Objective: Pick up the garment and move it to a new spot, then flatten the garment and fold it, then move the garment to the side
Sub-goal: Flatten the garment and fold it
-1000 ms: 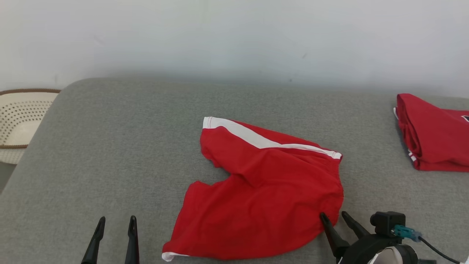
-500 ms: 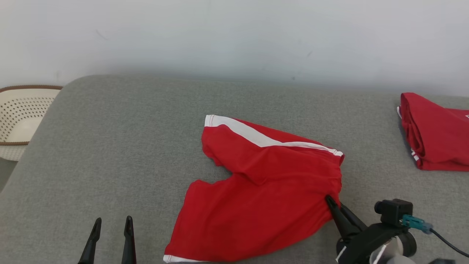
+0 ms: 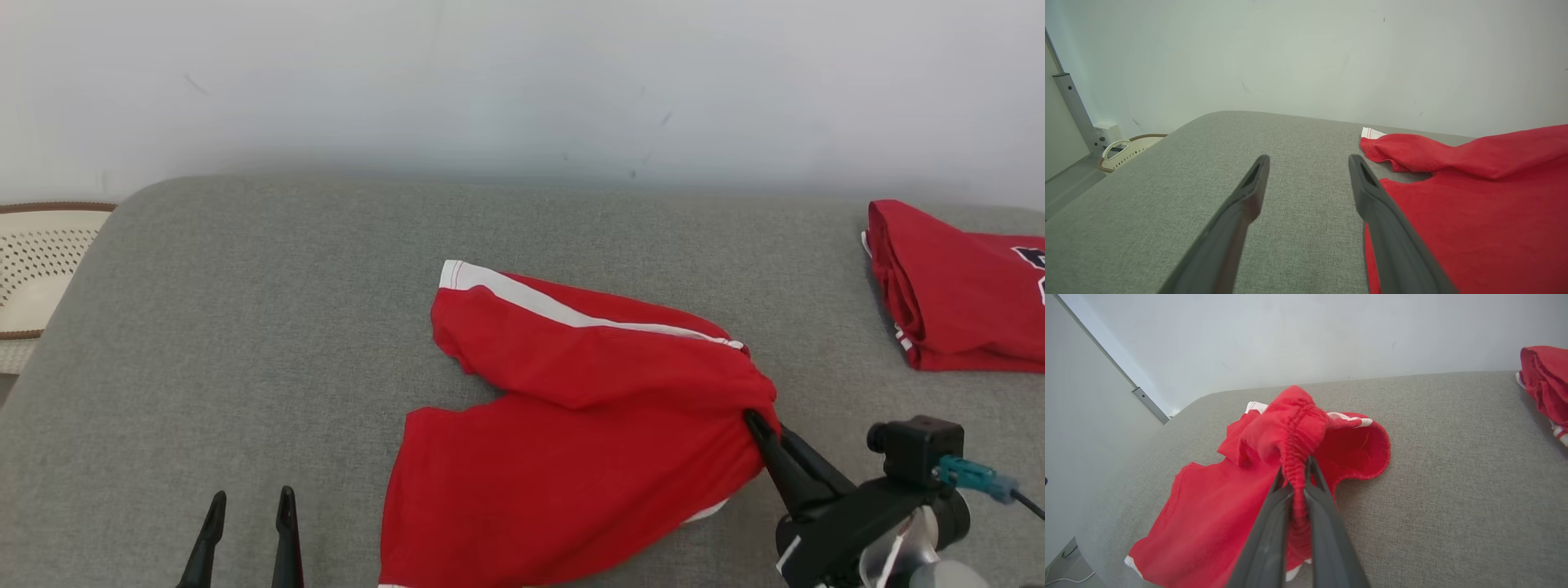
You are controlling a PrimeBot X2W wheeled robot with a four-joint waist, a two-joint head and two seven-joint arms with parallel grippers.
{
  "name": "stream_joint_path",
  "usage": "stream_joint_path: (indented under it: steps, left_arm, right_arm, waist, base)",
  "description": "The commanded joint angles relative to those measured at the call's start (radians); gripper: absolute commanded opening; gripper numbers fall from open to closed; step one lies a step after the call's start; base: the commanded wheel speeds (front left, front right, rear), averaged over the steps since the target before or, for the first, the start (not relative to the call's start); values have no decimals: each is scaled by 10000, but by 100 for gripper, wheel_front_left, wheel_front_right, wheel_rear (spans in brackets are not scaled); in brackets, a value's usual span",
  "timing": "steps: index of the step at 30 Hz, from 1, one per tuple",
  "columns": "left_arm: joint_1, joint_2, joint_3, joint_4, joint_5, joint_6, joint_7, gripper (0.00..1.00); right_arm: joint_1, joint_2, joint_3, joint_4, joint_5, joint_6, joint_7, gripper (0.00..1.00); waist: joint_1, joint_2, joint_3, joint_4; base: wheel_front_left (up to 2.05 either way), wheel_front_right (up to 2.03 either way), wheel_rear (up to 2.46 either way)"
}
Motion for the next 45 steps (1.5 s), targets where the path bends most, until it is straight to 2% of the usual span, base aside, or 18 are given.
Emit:
stream_joint_path:
  steps: [1, 7, 12, 24, 25, 26, 27, 31, 35, 41, 45]
  left_arm:
    - [110, -13, 23, 32, 20, -34, -57, 100]
    - [9, -26, -112, 210, 13, -133, -57, 100]
    - [-116, -30, -253, 333, 0, -206, -59, 100]
    - [-455, -37, -812, 632, -107, -241, -58, 100]
    - [-462, -37, -824, 651, -109, -228, -58, 100]
    - [-462, -37, -837, 650, -111, -209, -58, 100]
    - [-448, -38, -834, 651, -114, -188, -58, 100]
    - [-343, -38, -782, 668, -123, -152, -58, 100]
    - [-272, -38, -740, 661, -140, -146, -58, 100]
    - [-143, -37, -671, 570, -197, -75, -58, 100]
    - [-67, -36, -566, 497, -186, -70, -58, 100]
  right_arm:
    - [-227, 126, -54, -22, -53, 3, 56, 0]
    - [-1313, 592, -298, 993, -844, 3, 322, 0]
    - [-2545, 980, -131, 2778, -1038, 3, 394, 0]
    - [-4943, 1393, 697, 7421, -1077, 3, -883, 0]
    - [-5050, 1432, 766, 7679, -1030, 5, -1010, 13]
    - [-5120, 1470, 841, 7904, -970, 3, -1145, 78]
    - [-5175, 1495, 917, 8115, -895, 3, -1215, 100]
    - [-5232, 1515, 1160, 8438, -549, 3, -1713, 100]
    - [-4959, 1349, 1290, 8259, -170, 5, -2109, 100]
    - [-4185, 759, 1372, 7407, 308, 5, -2586, 100]
    - [-3578, 437, 1023, 6541, 454, 5, -2961, 100]
  waist:
    - [-1, 0, -43, 45]
    - [-1, 0, -167, 350]
    - [-1, 0, -177, 704]
    - [-1, 0, 18, 1557]
    - [-1, 0, 16, 1569]
    - [-1, 0, 14, 1569]
    - [-1, 0, 8, 1553]
    - [-1, 0, -48, 1361]
    - [-1, 0, -103, 1168]
    - [-1, 0, -132, 735]
    - [-1, 0, -135, 497]
  base:
    - [0, 0, 0]
    - [0, 0, 0]
    - [0, 0, 0]
    - [0, 0, 0]
    - [0, 0, 0]
    - [0, 0, 0]
    - [0, 0, 0]
    - [0, 0, 0]
    - [0, 0, 0]
    - [0, 0, 0]
    - [0, 0, 0]
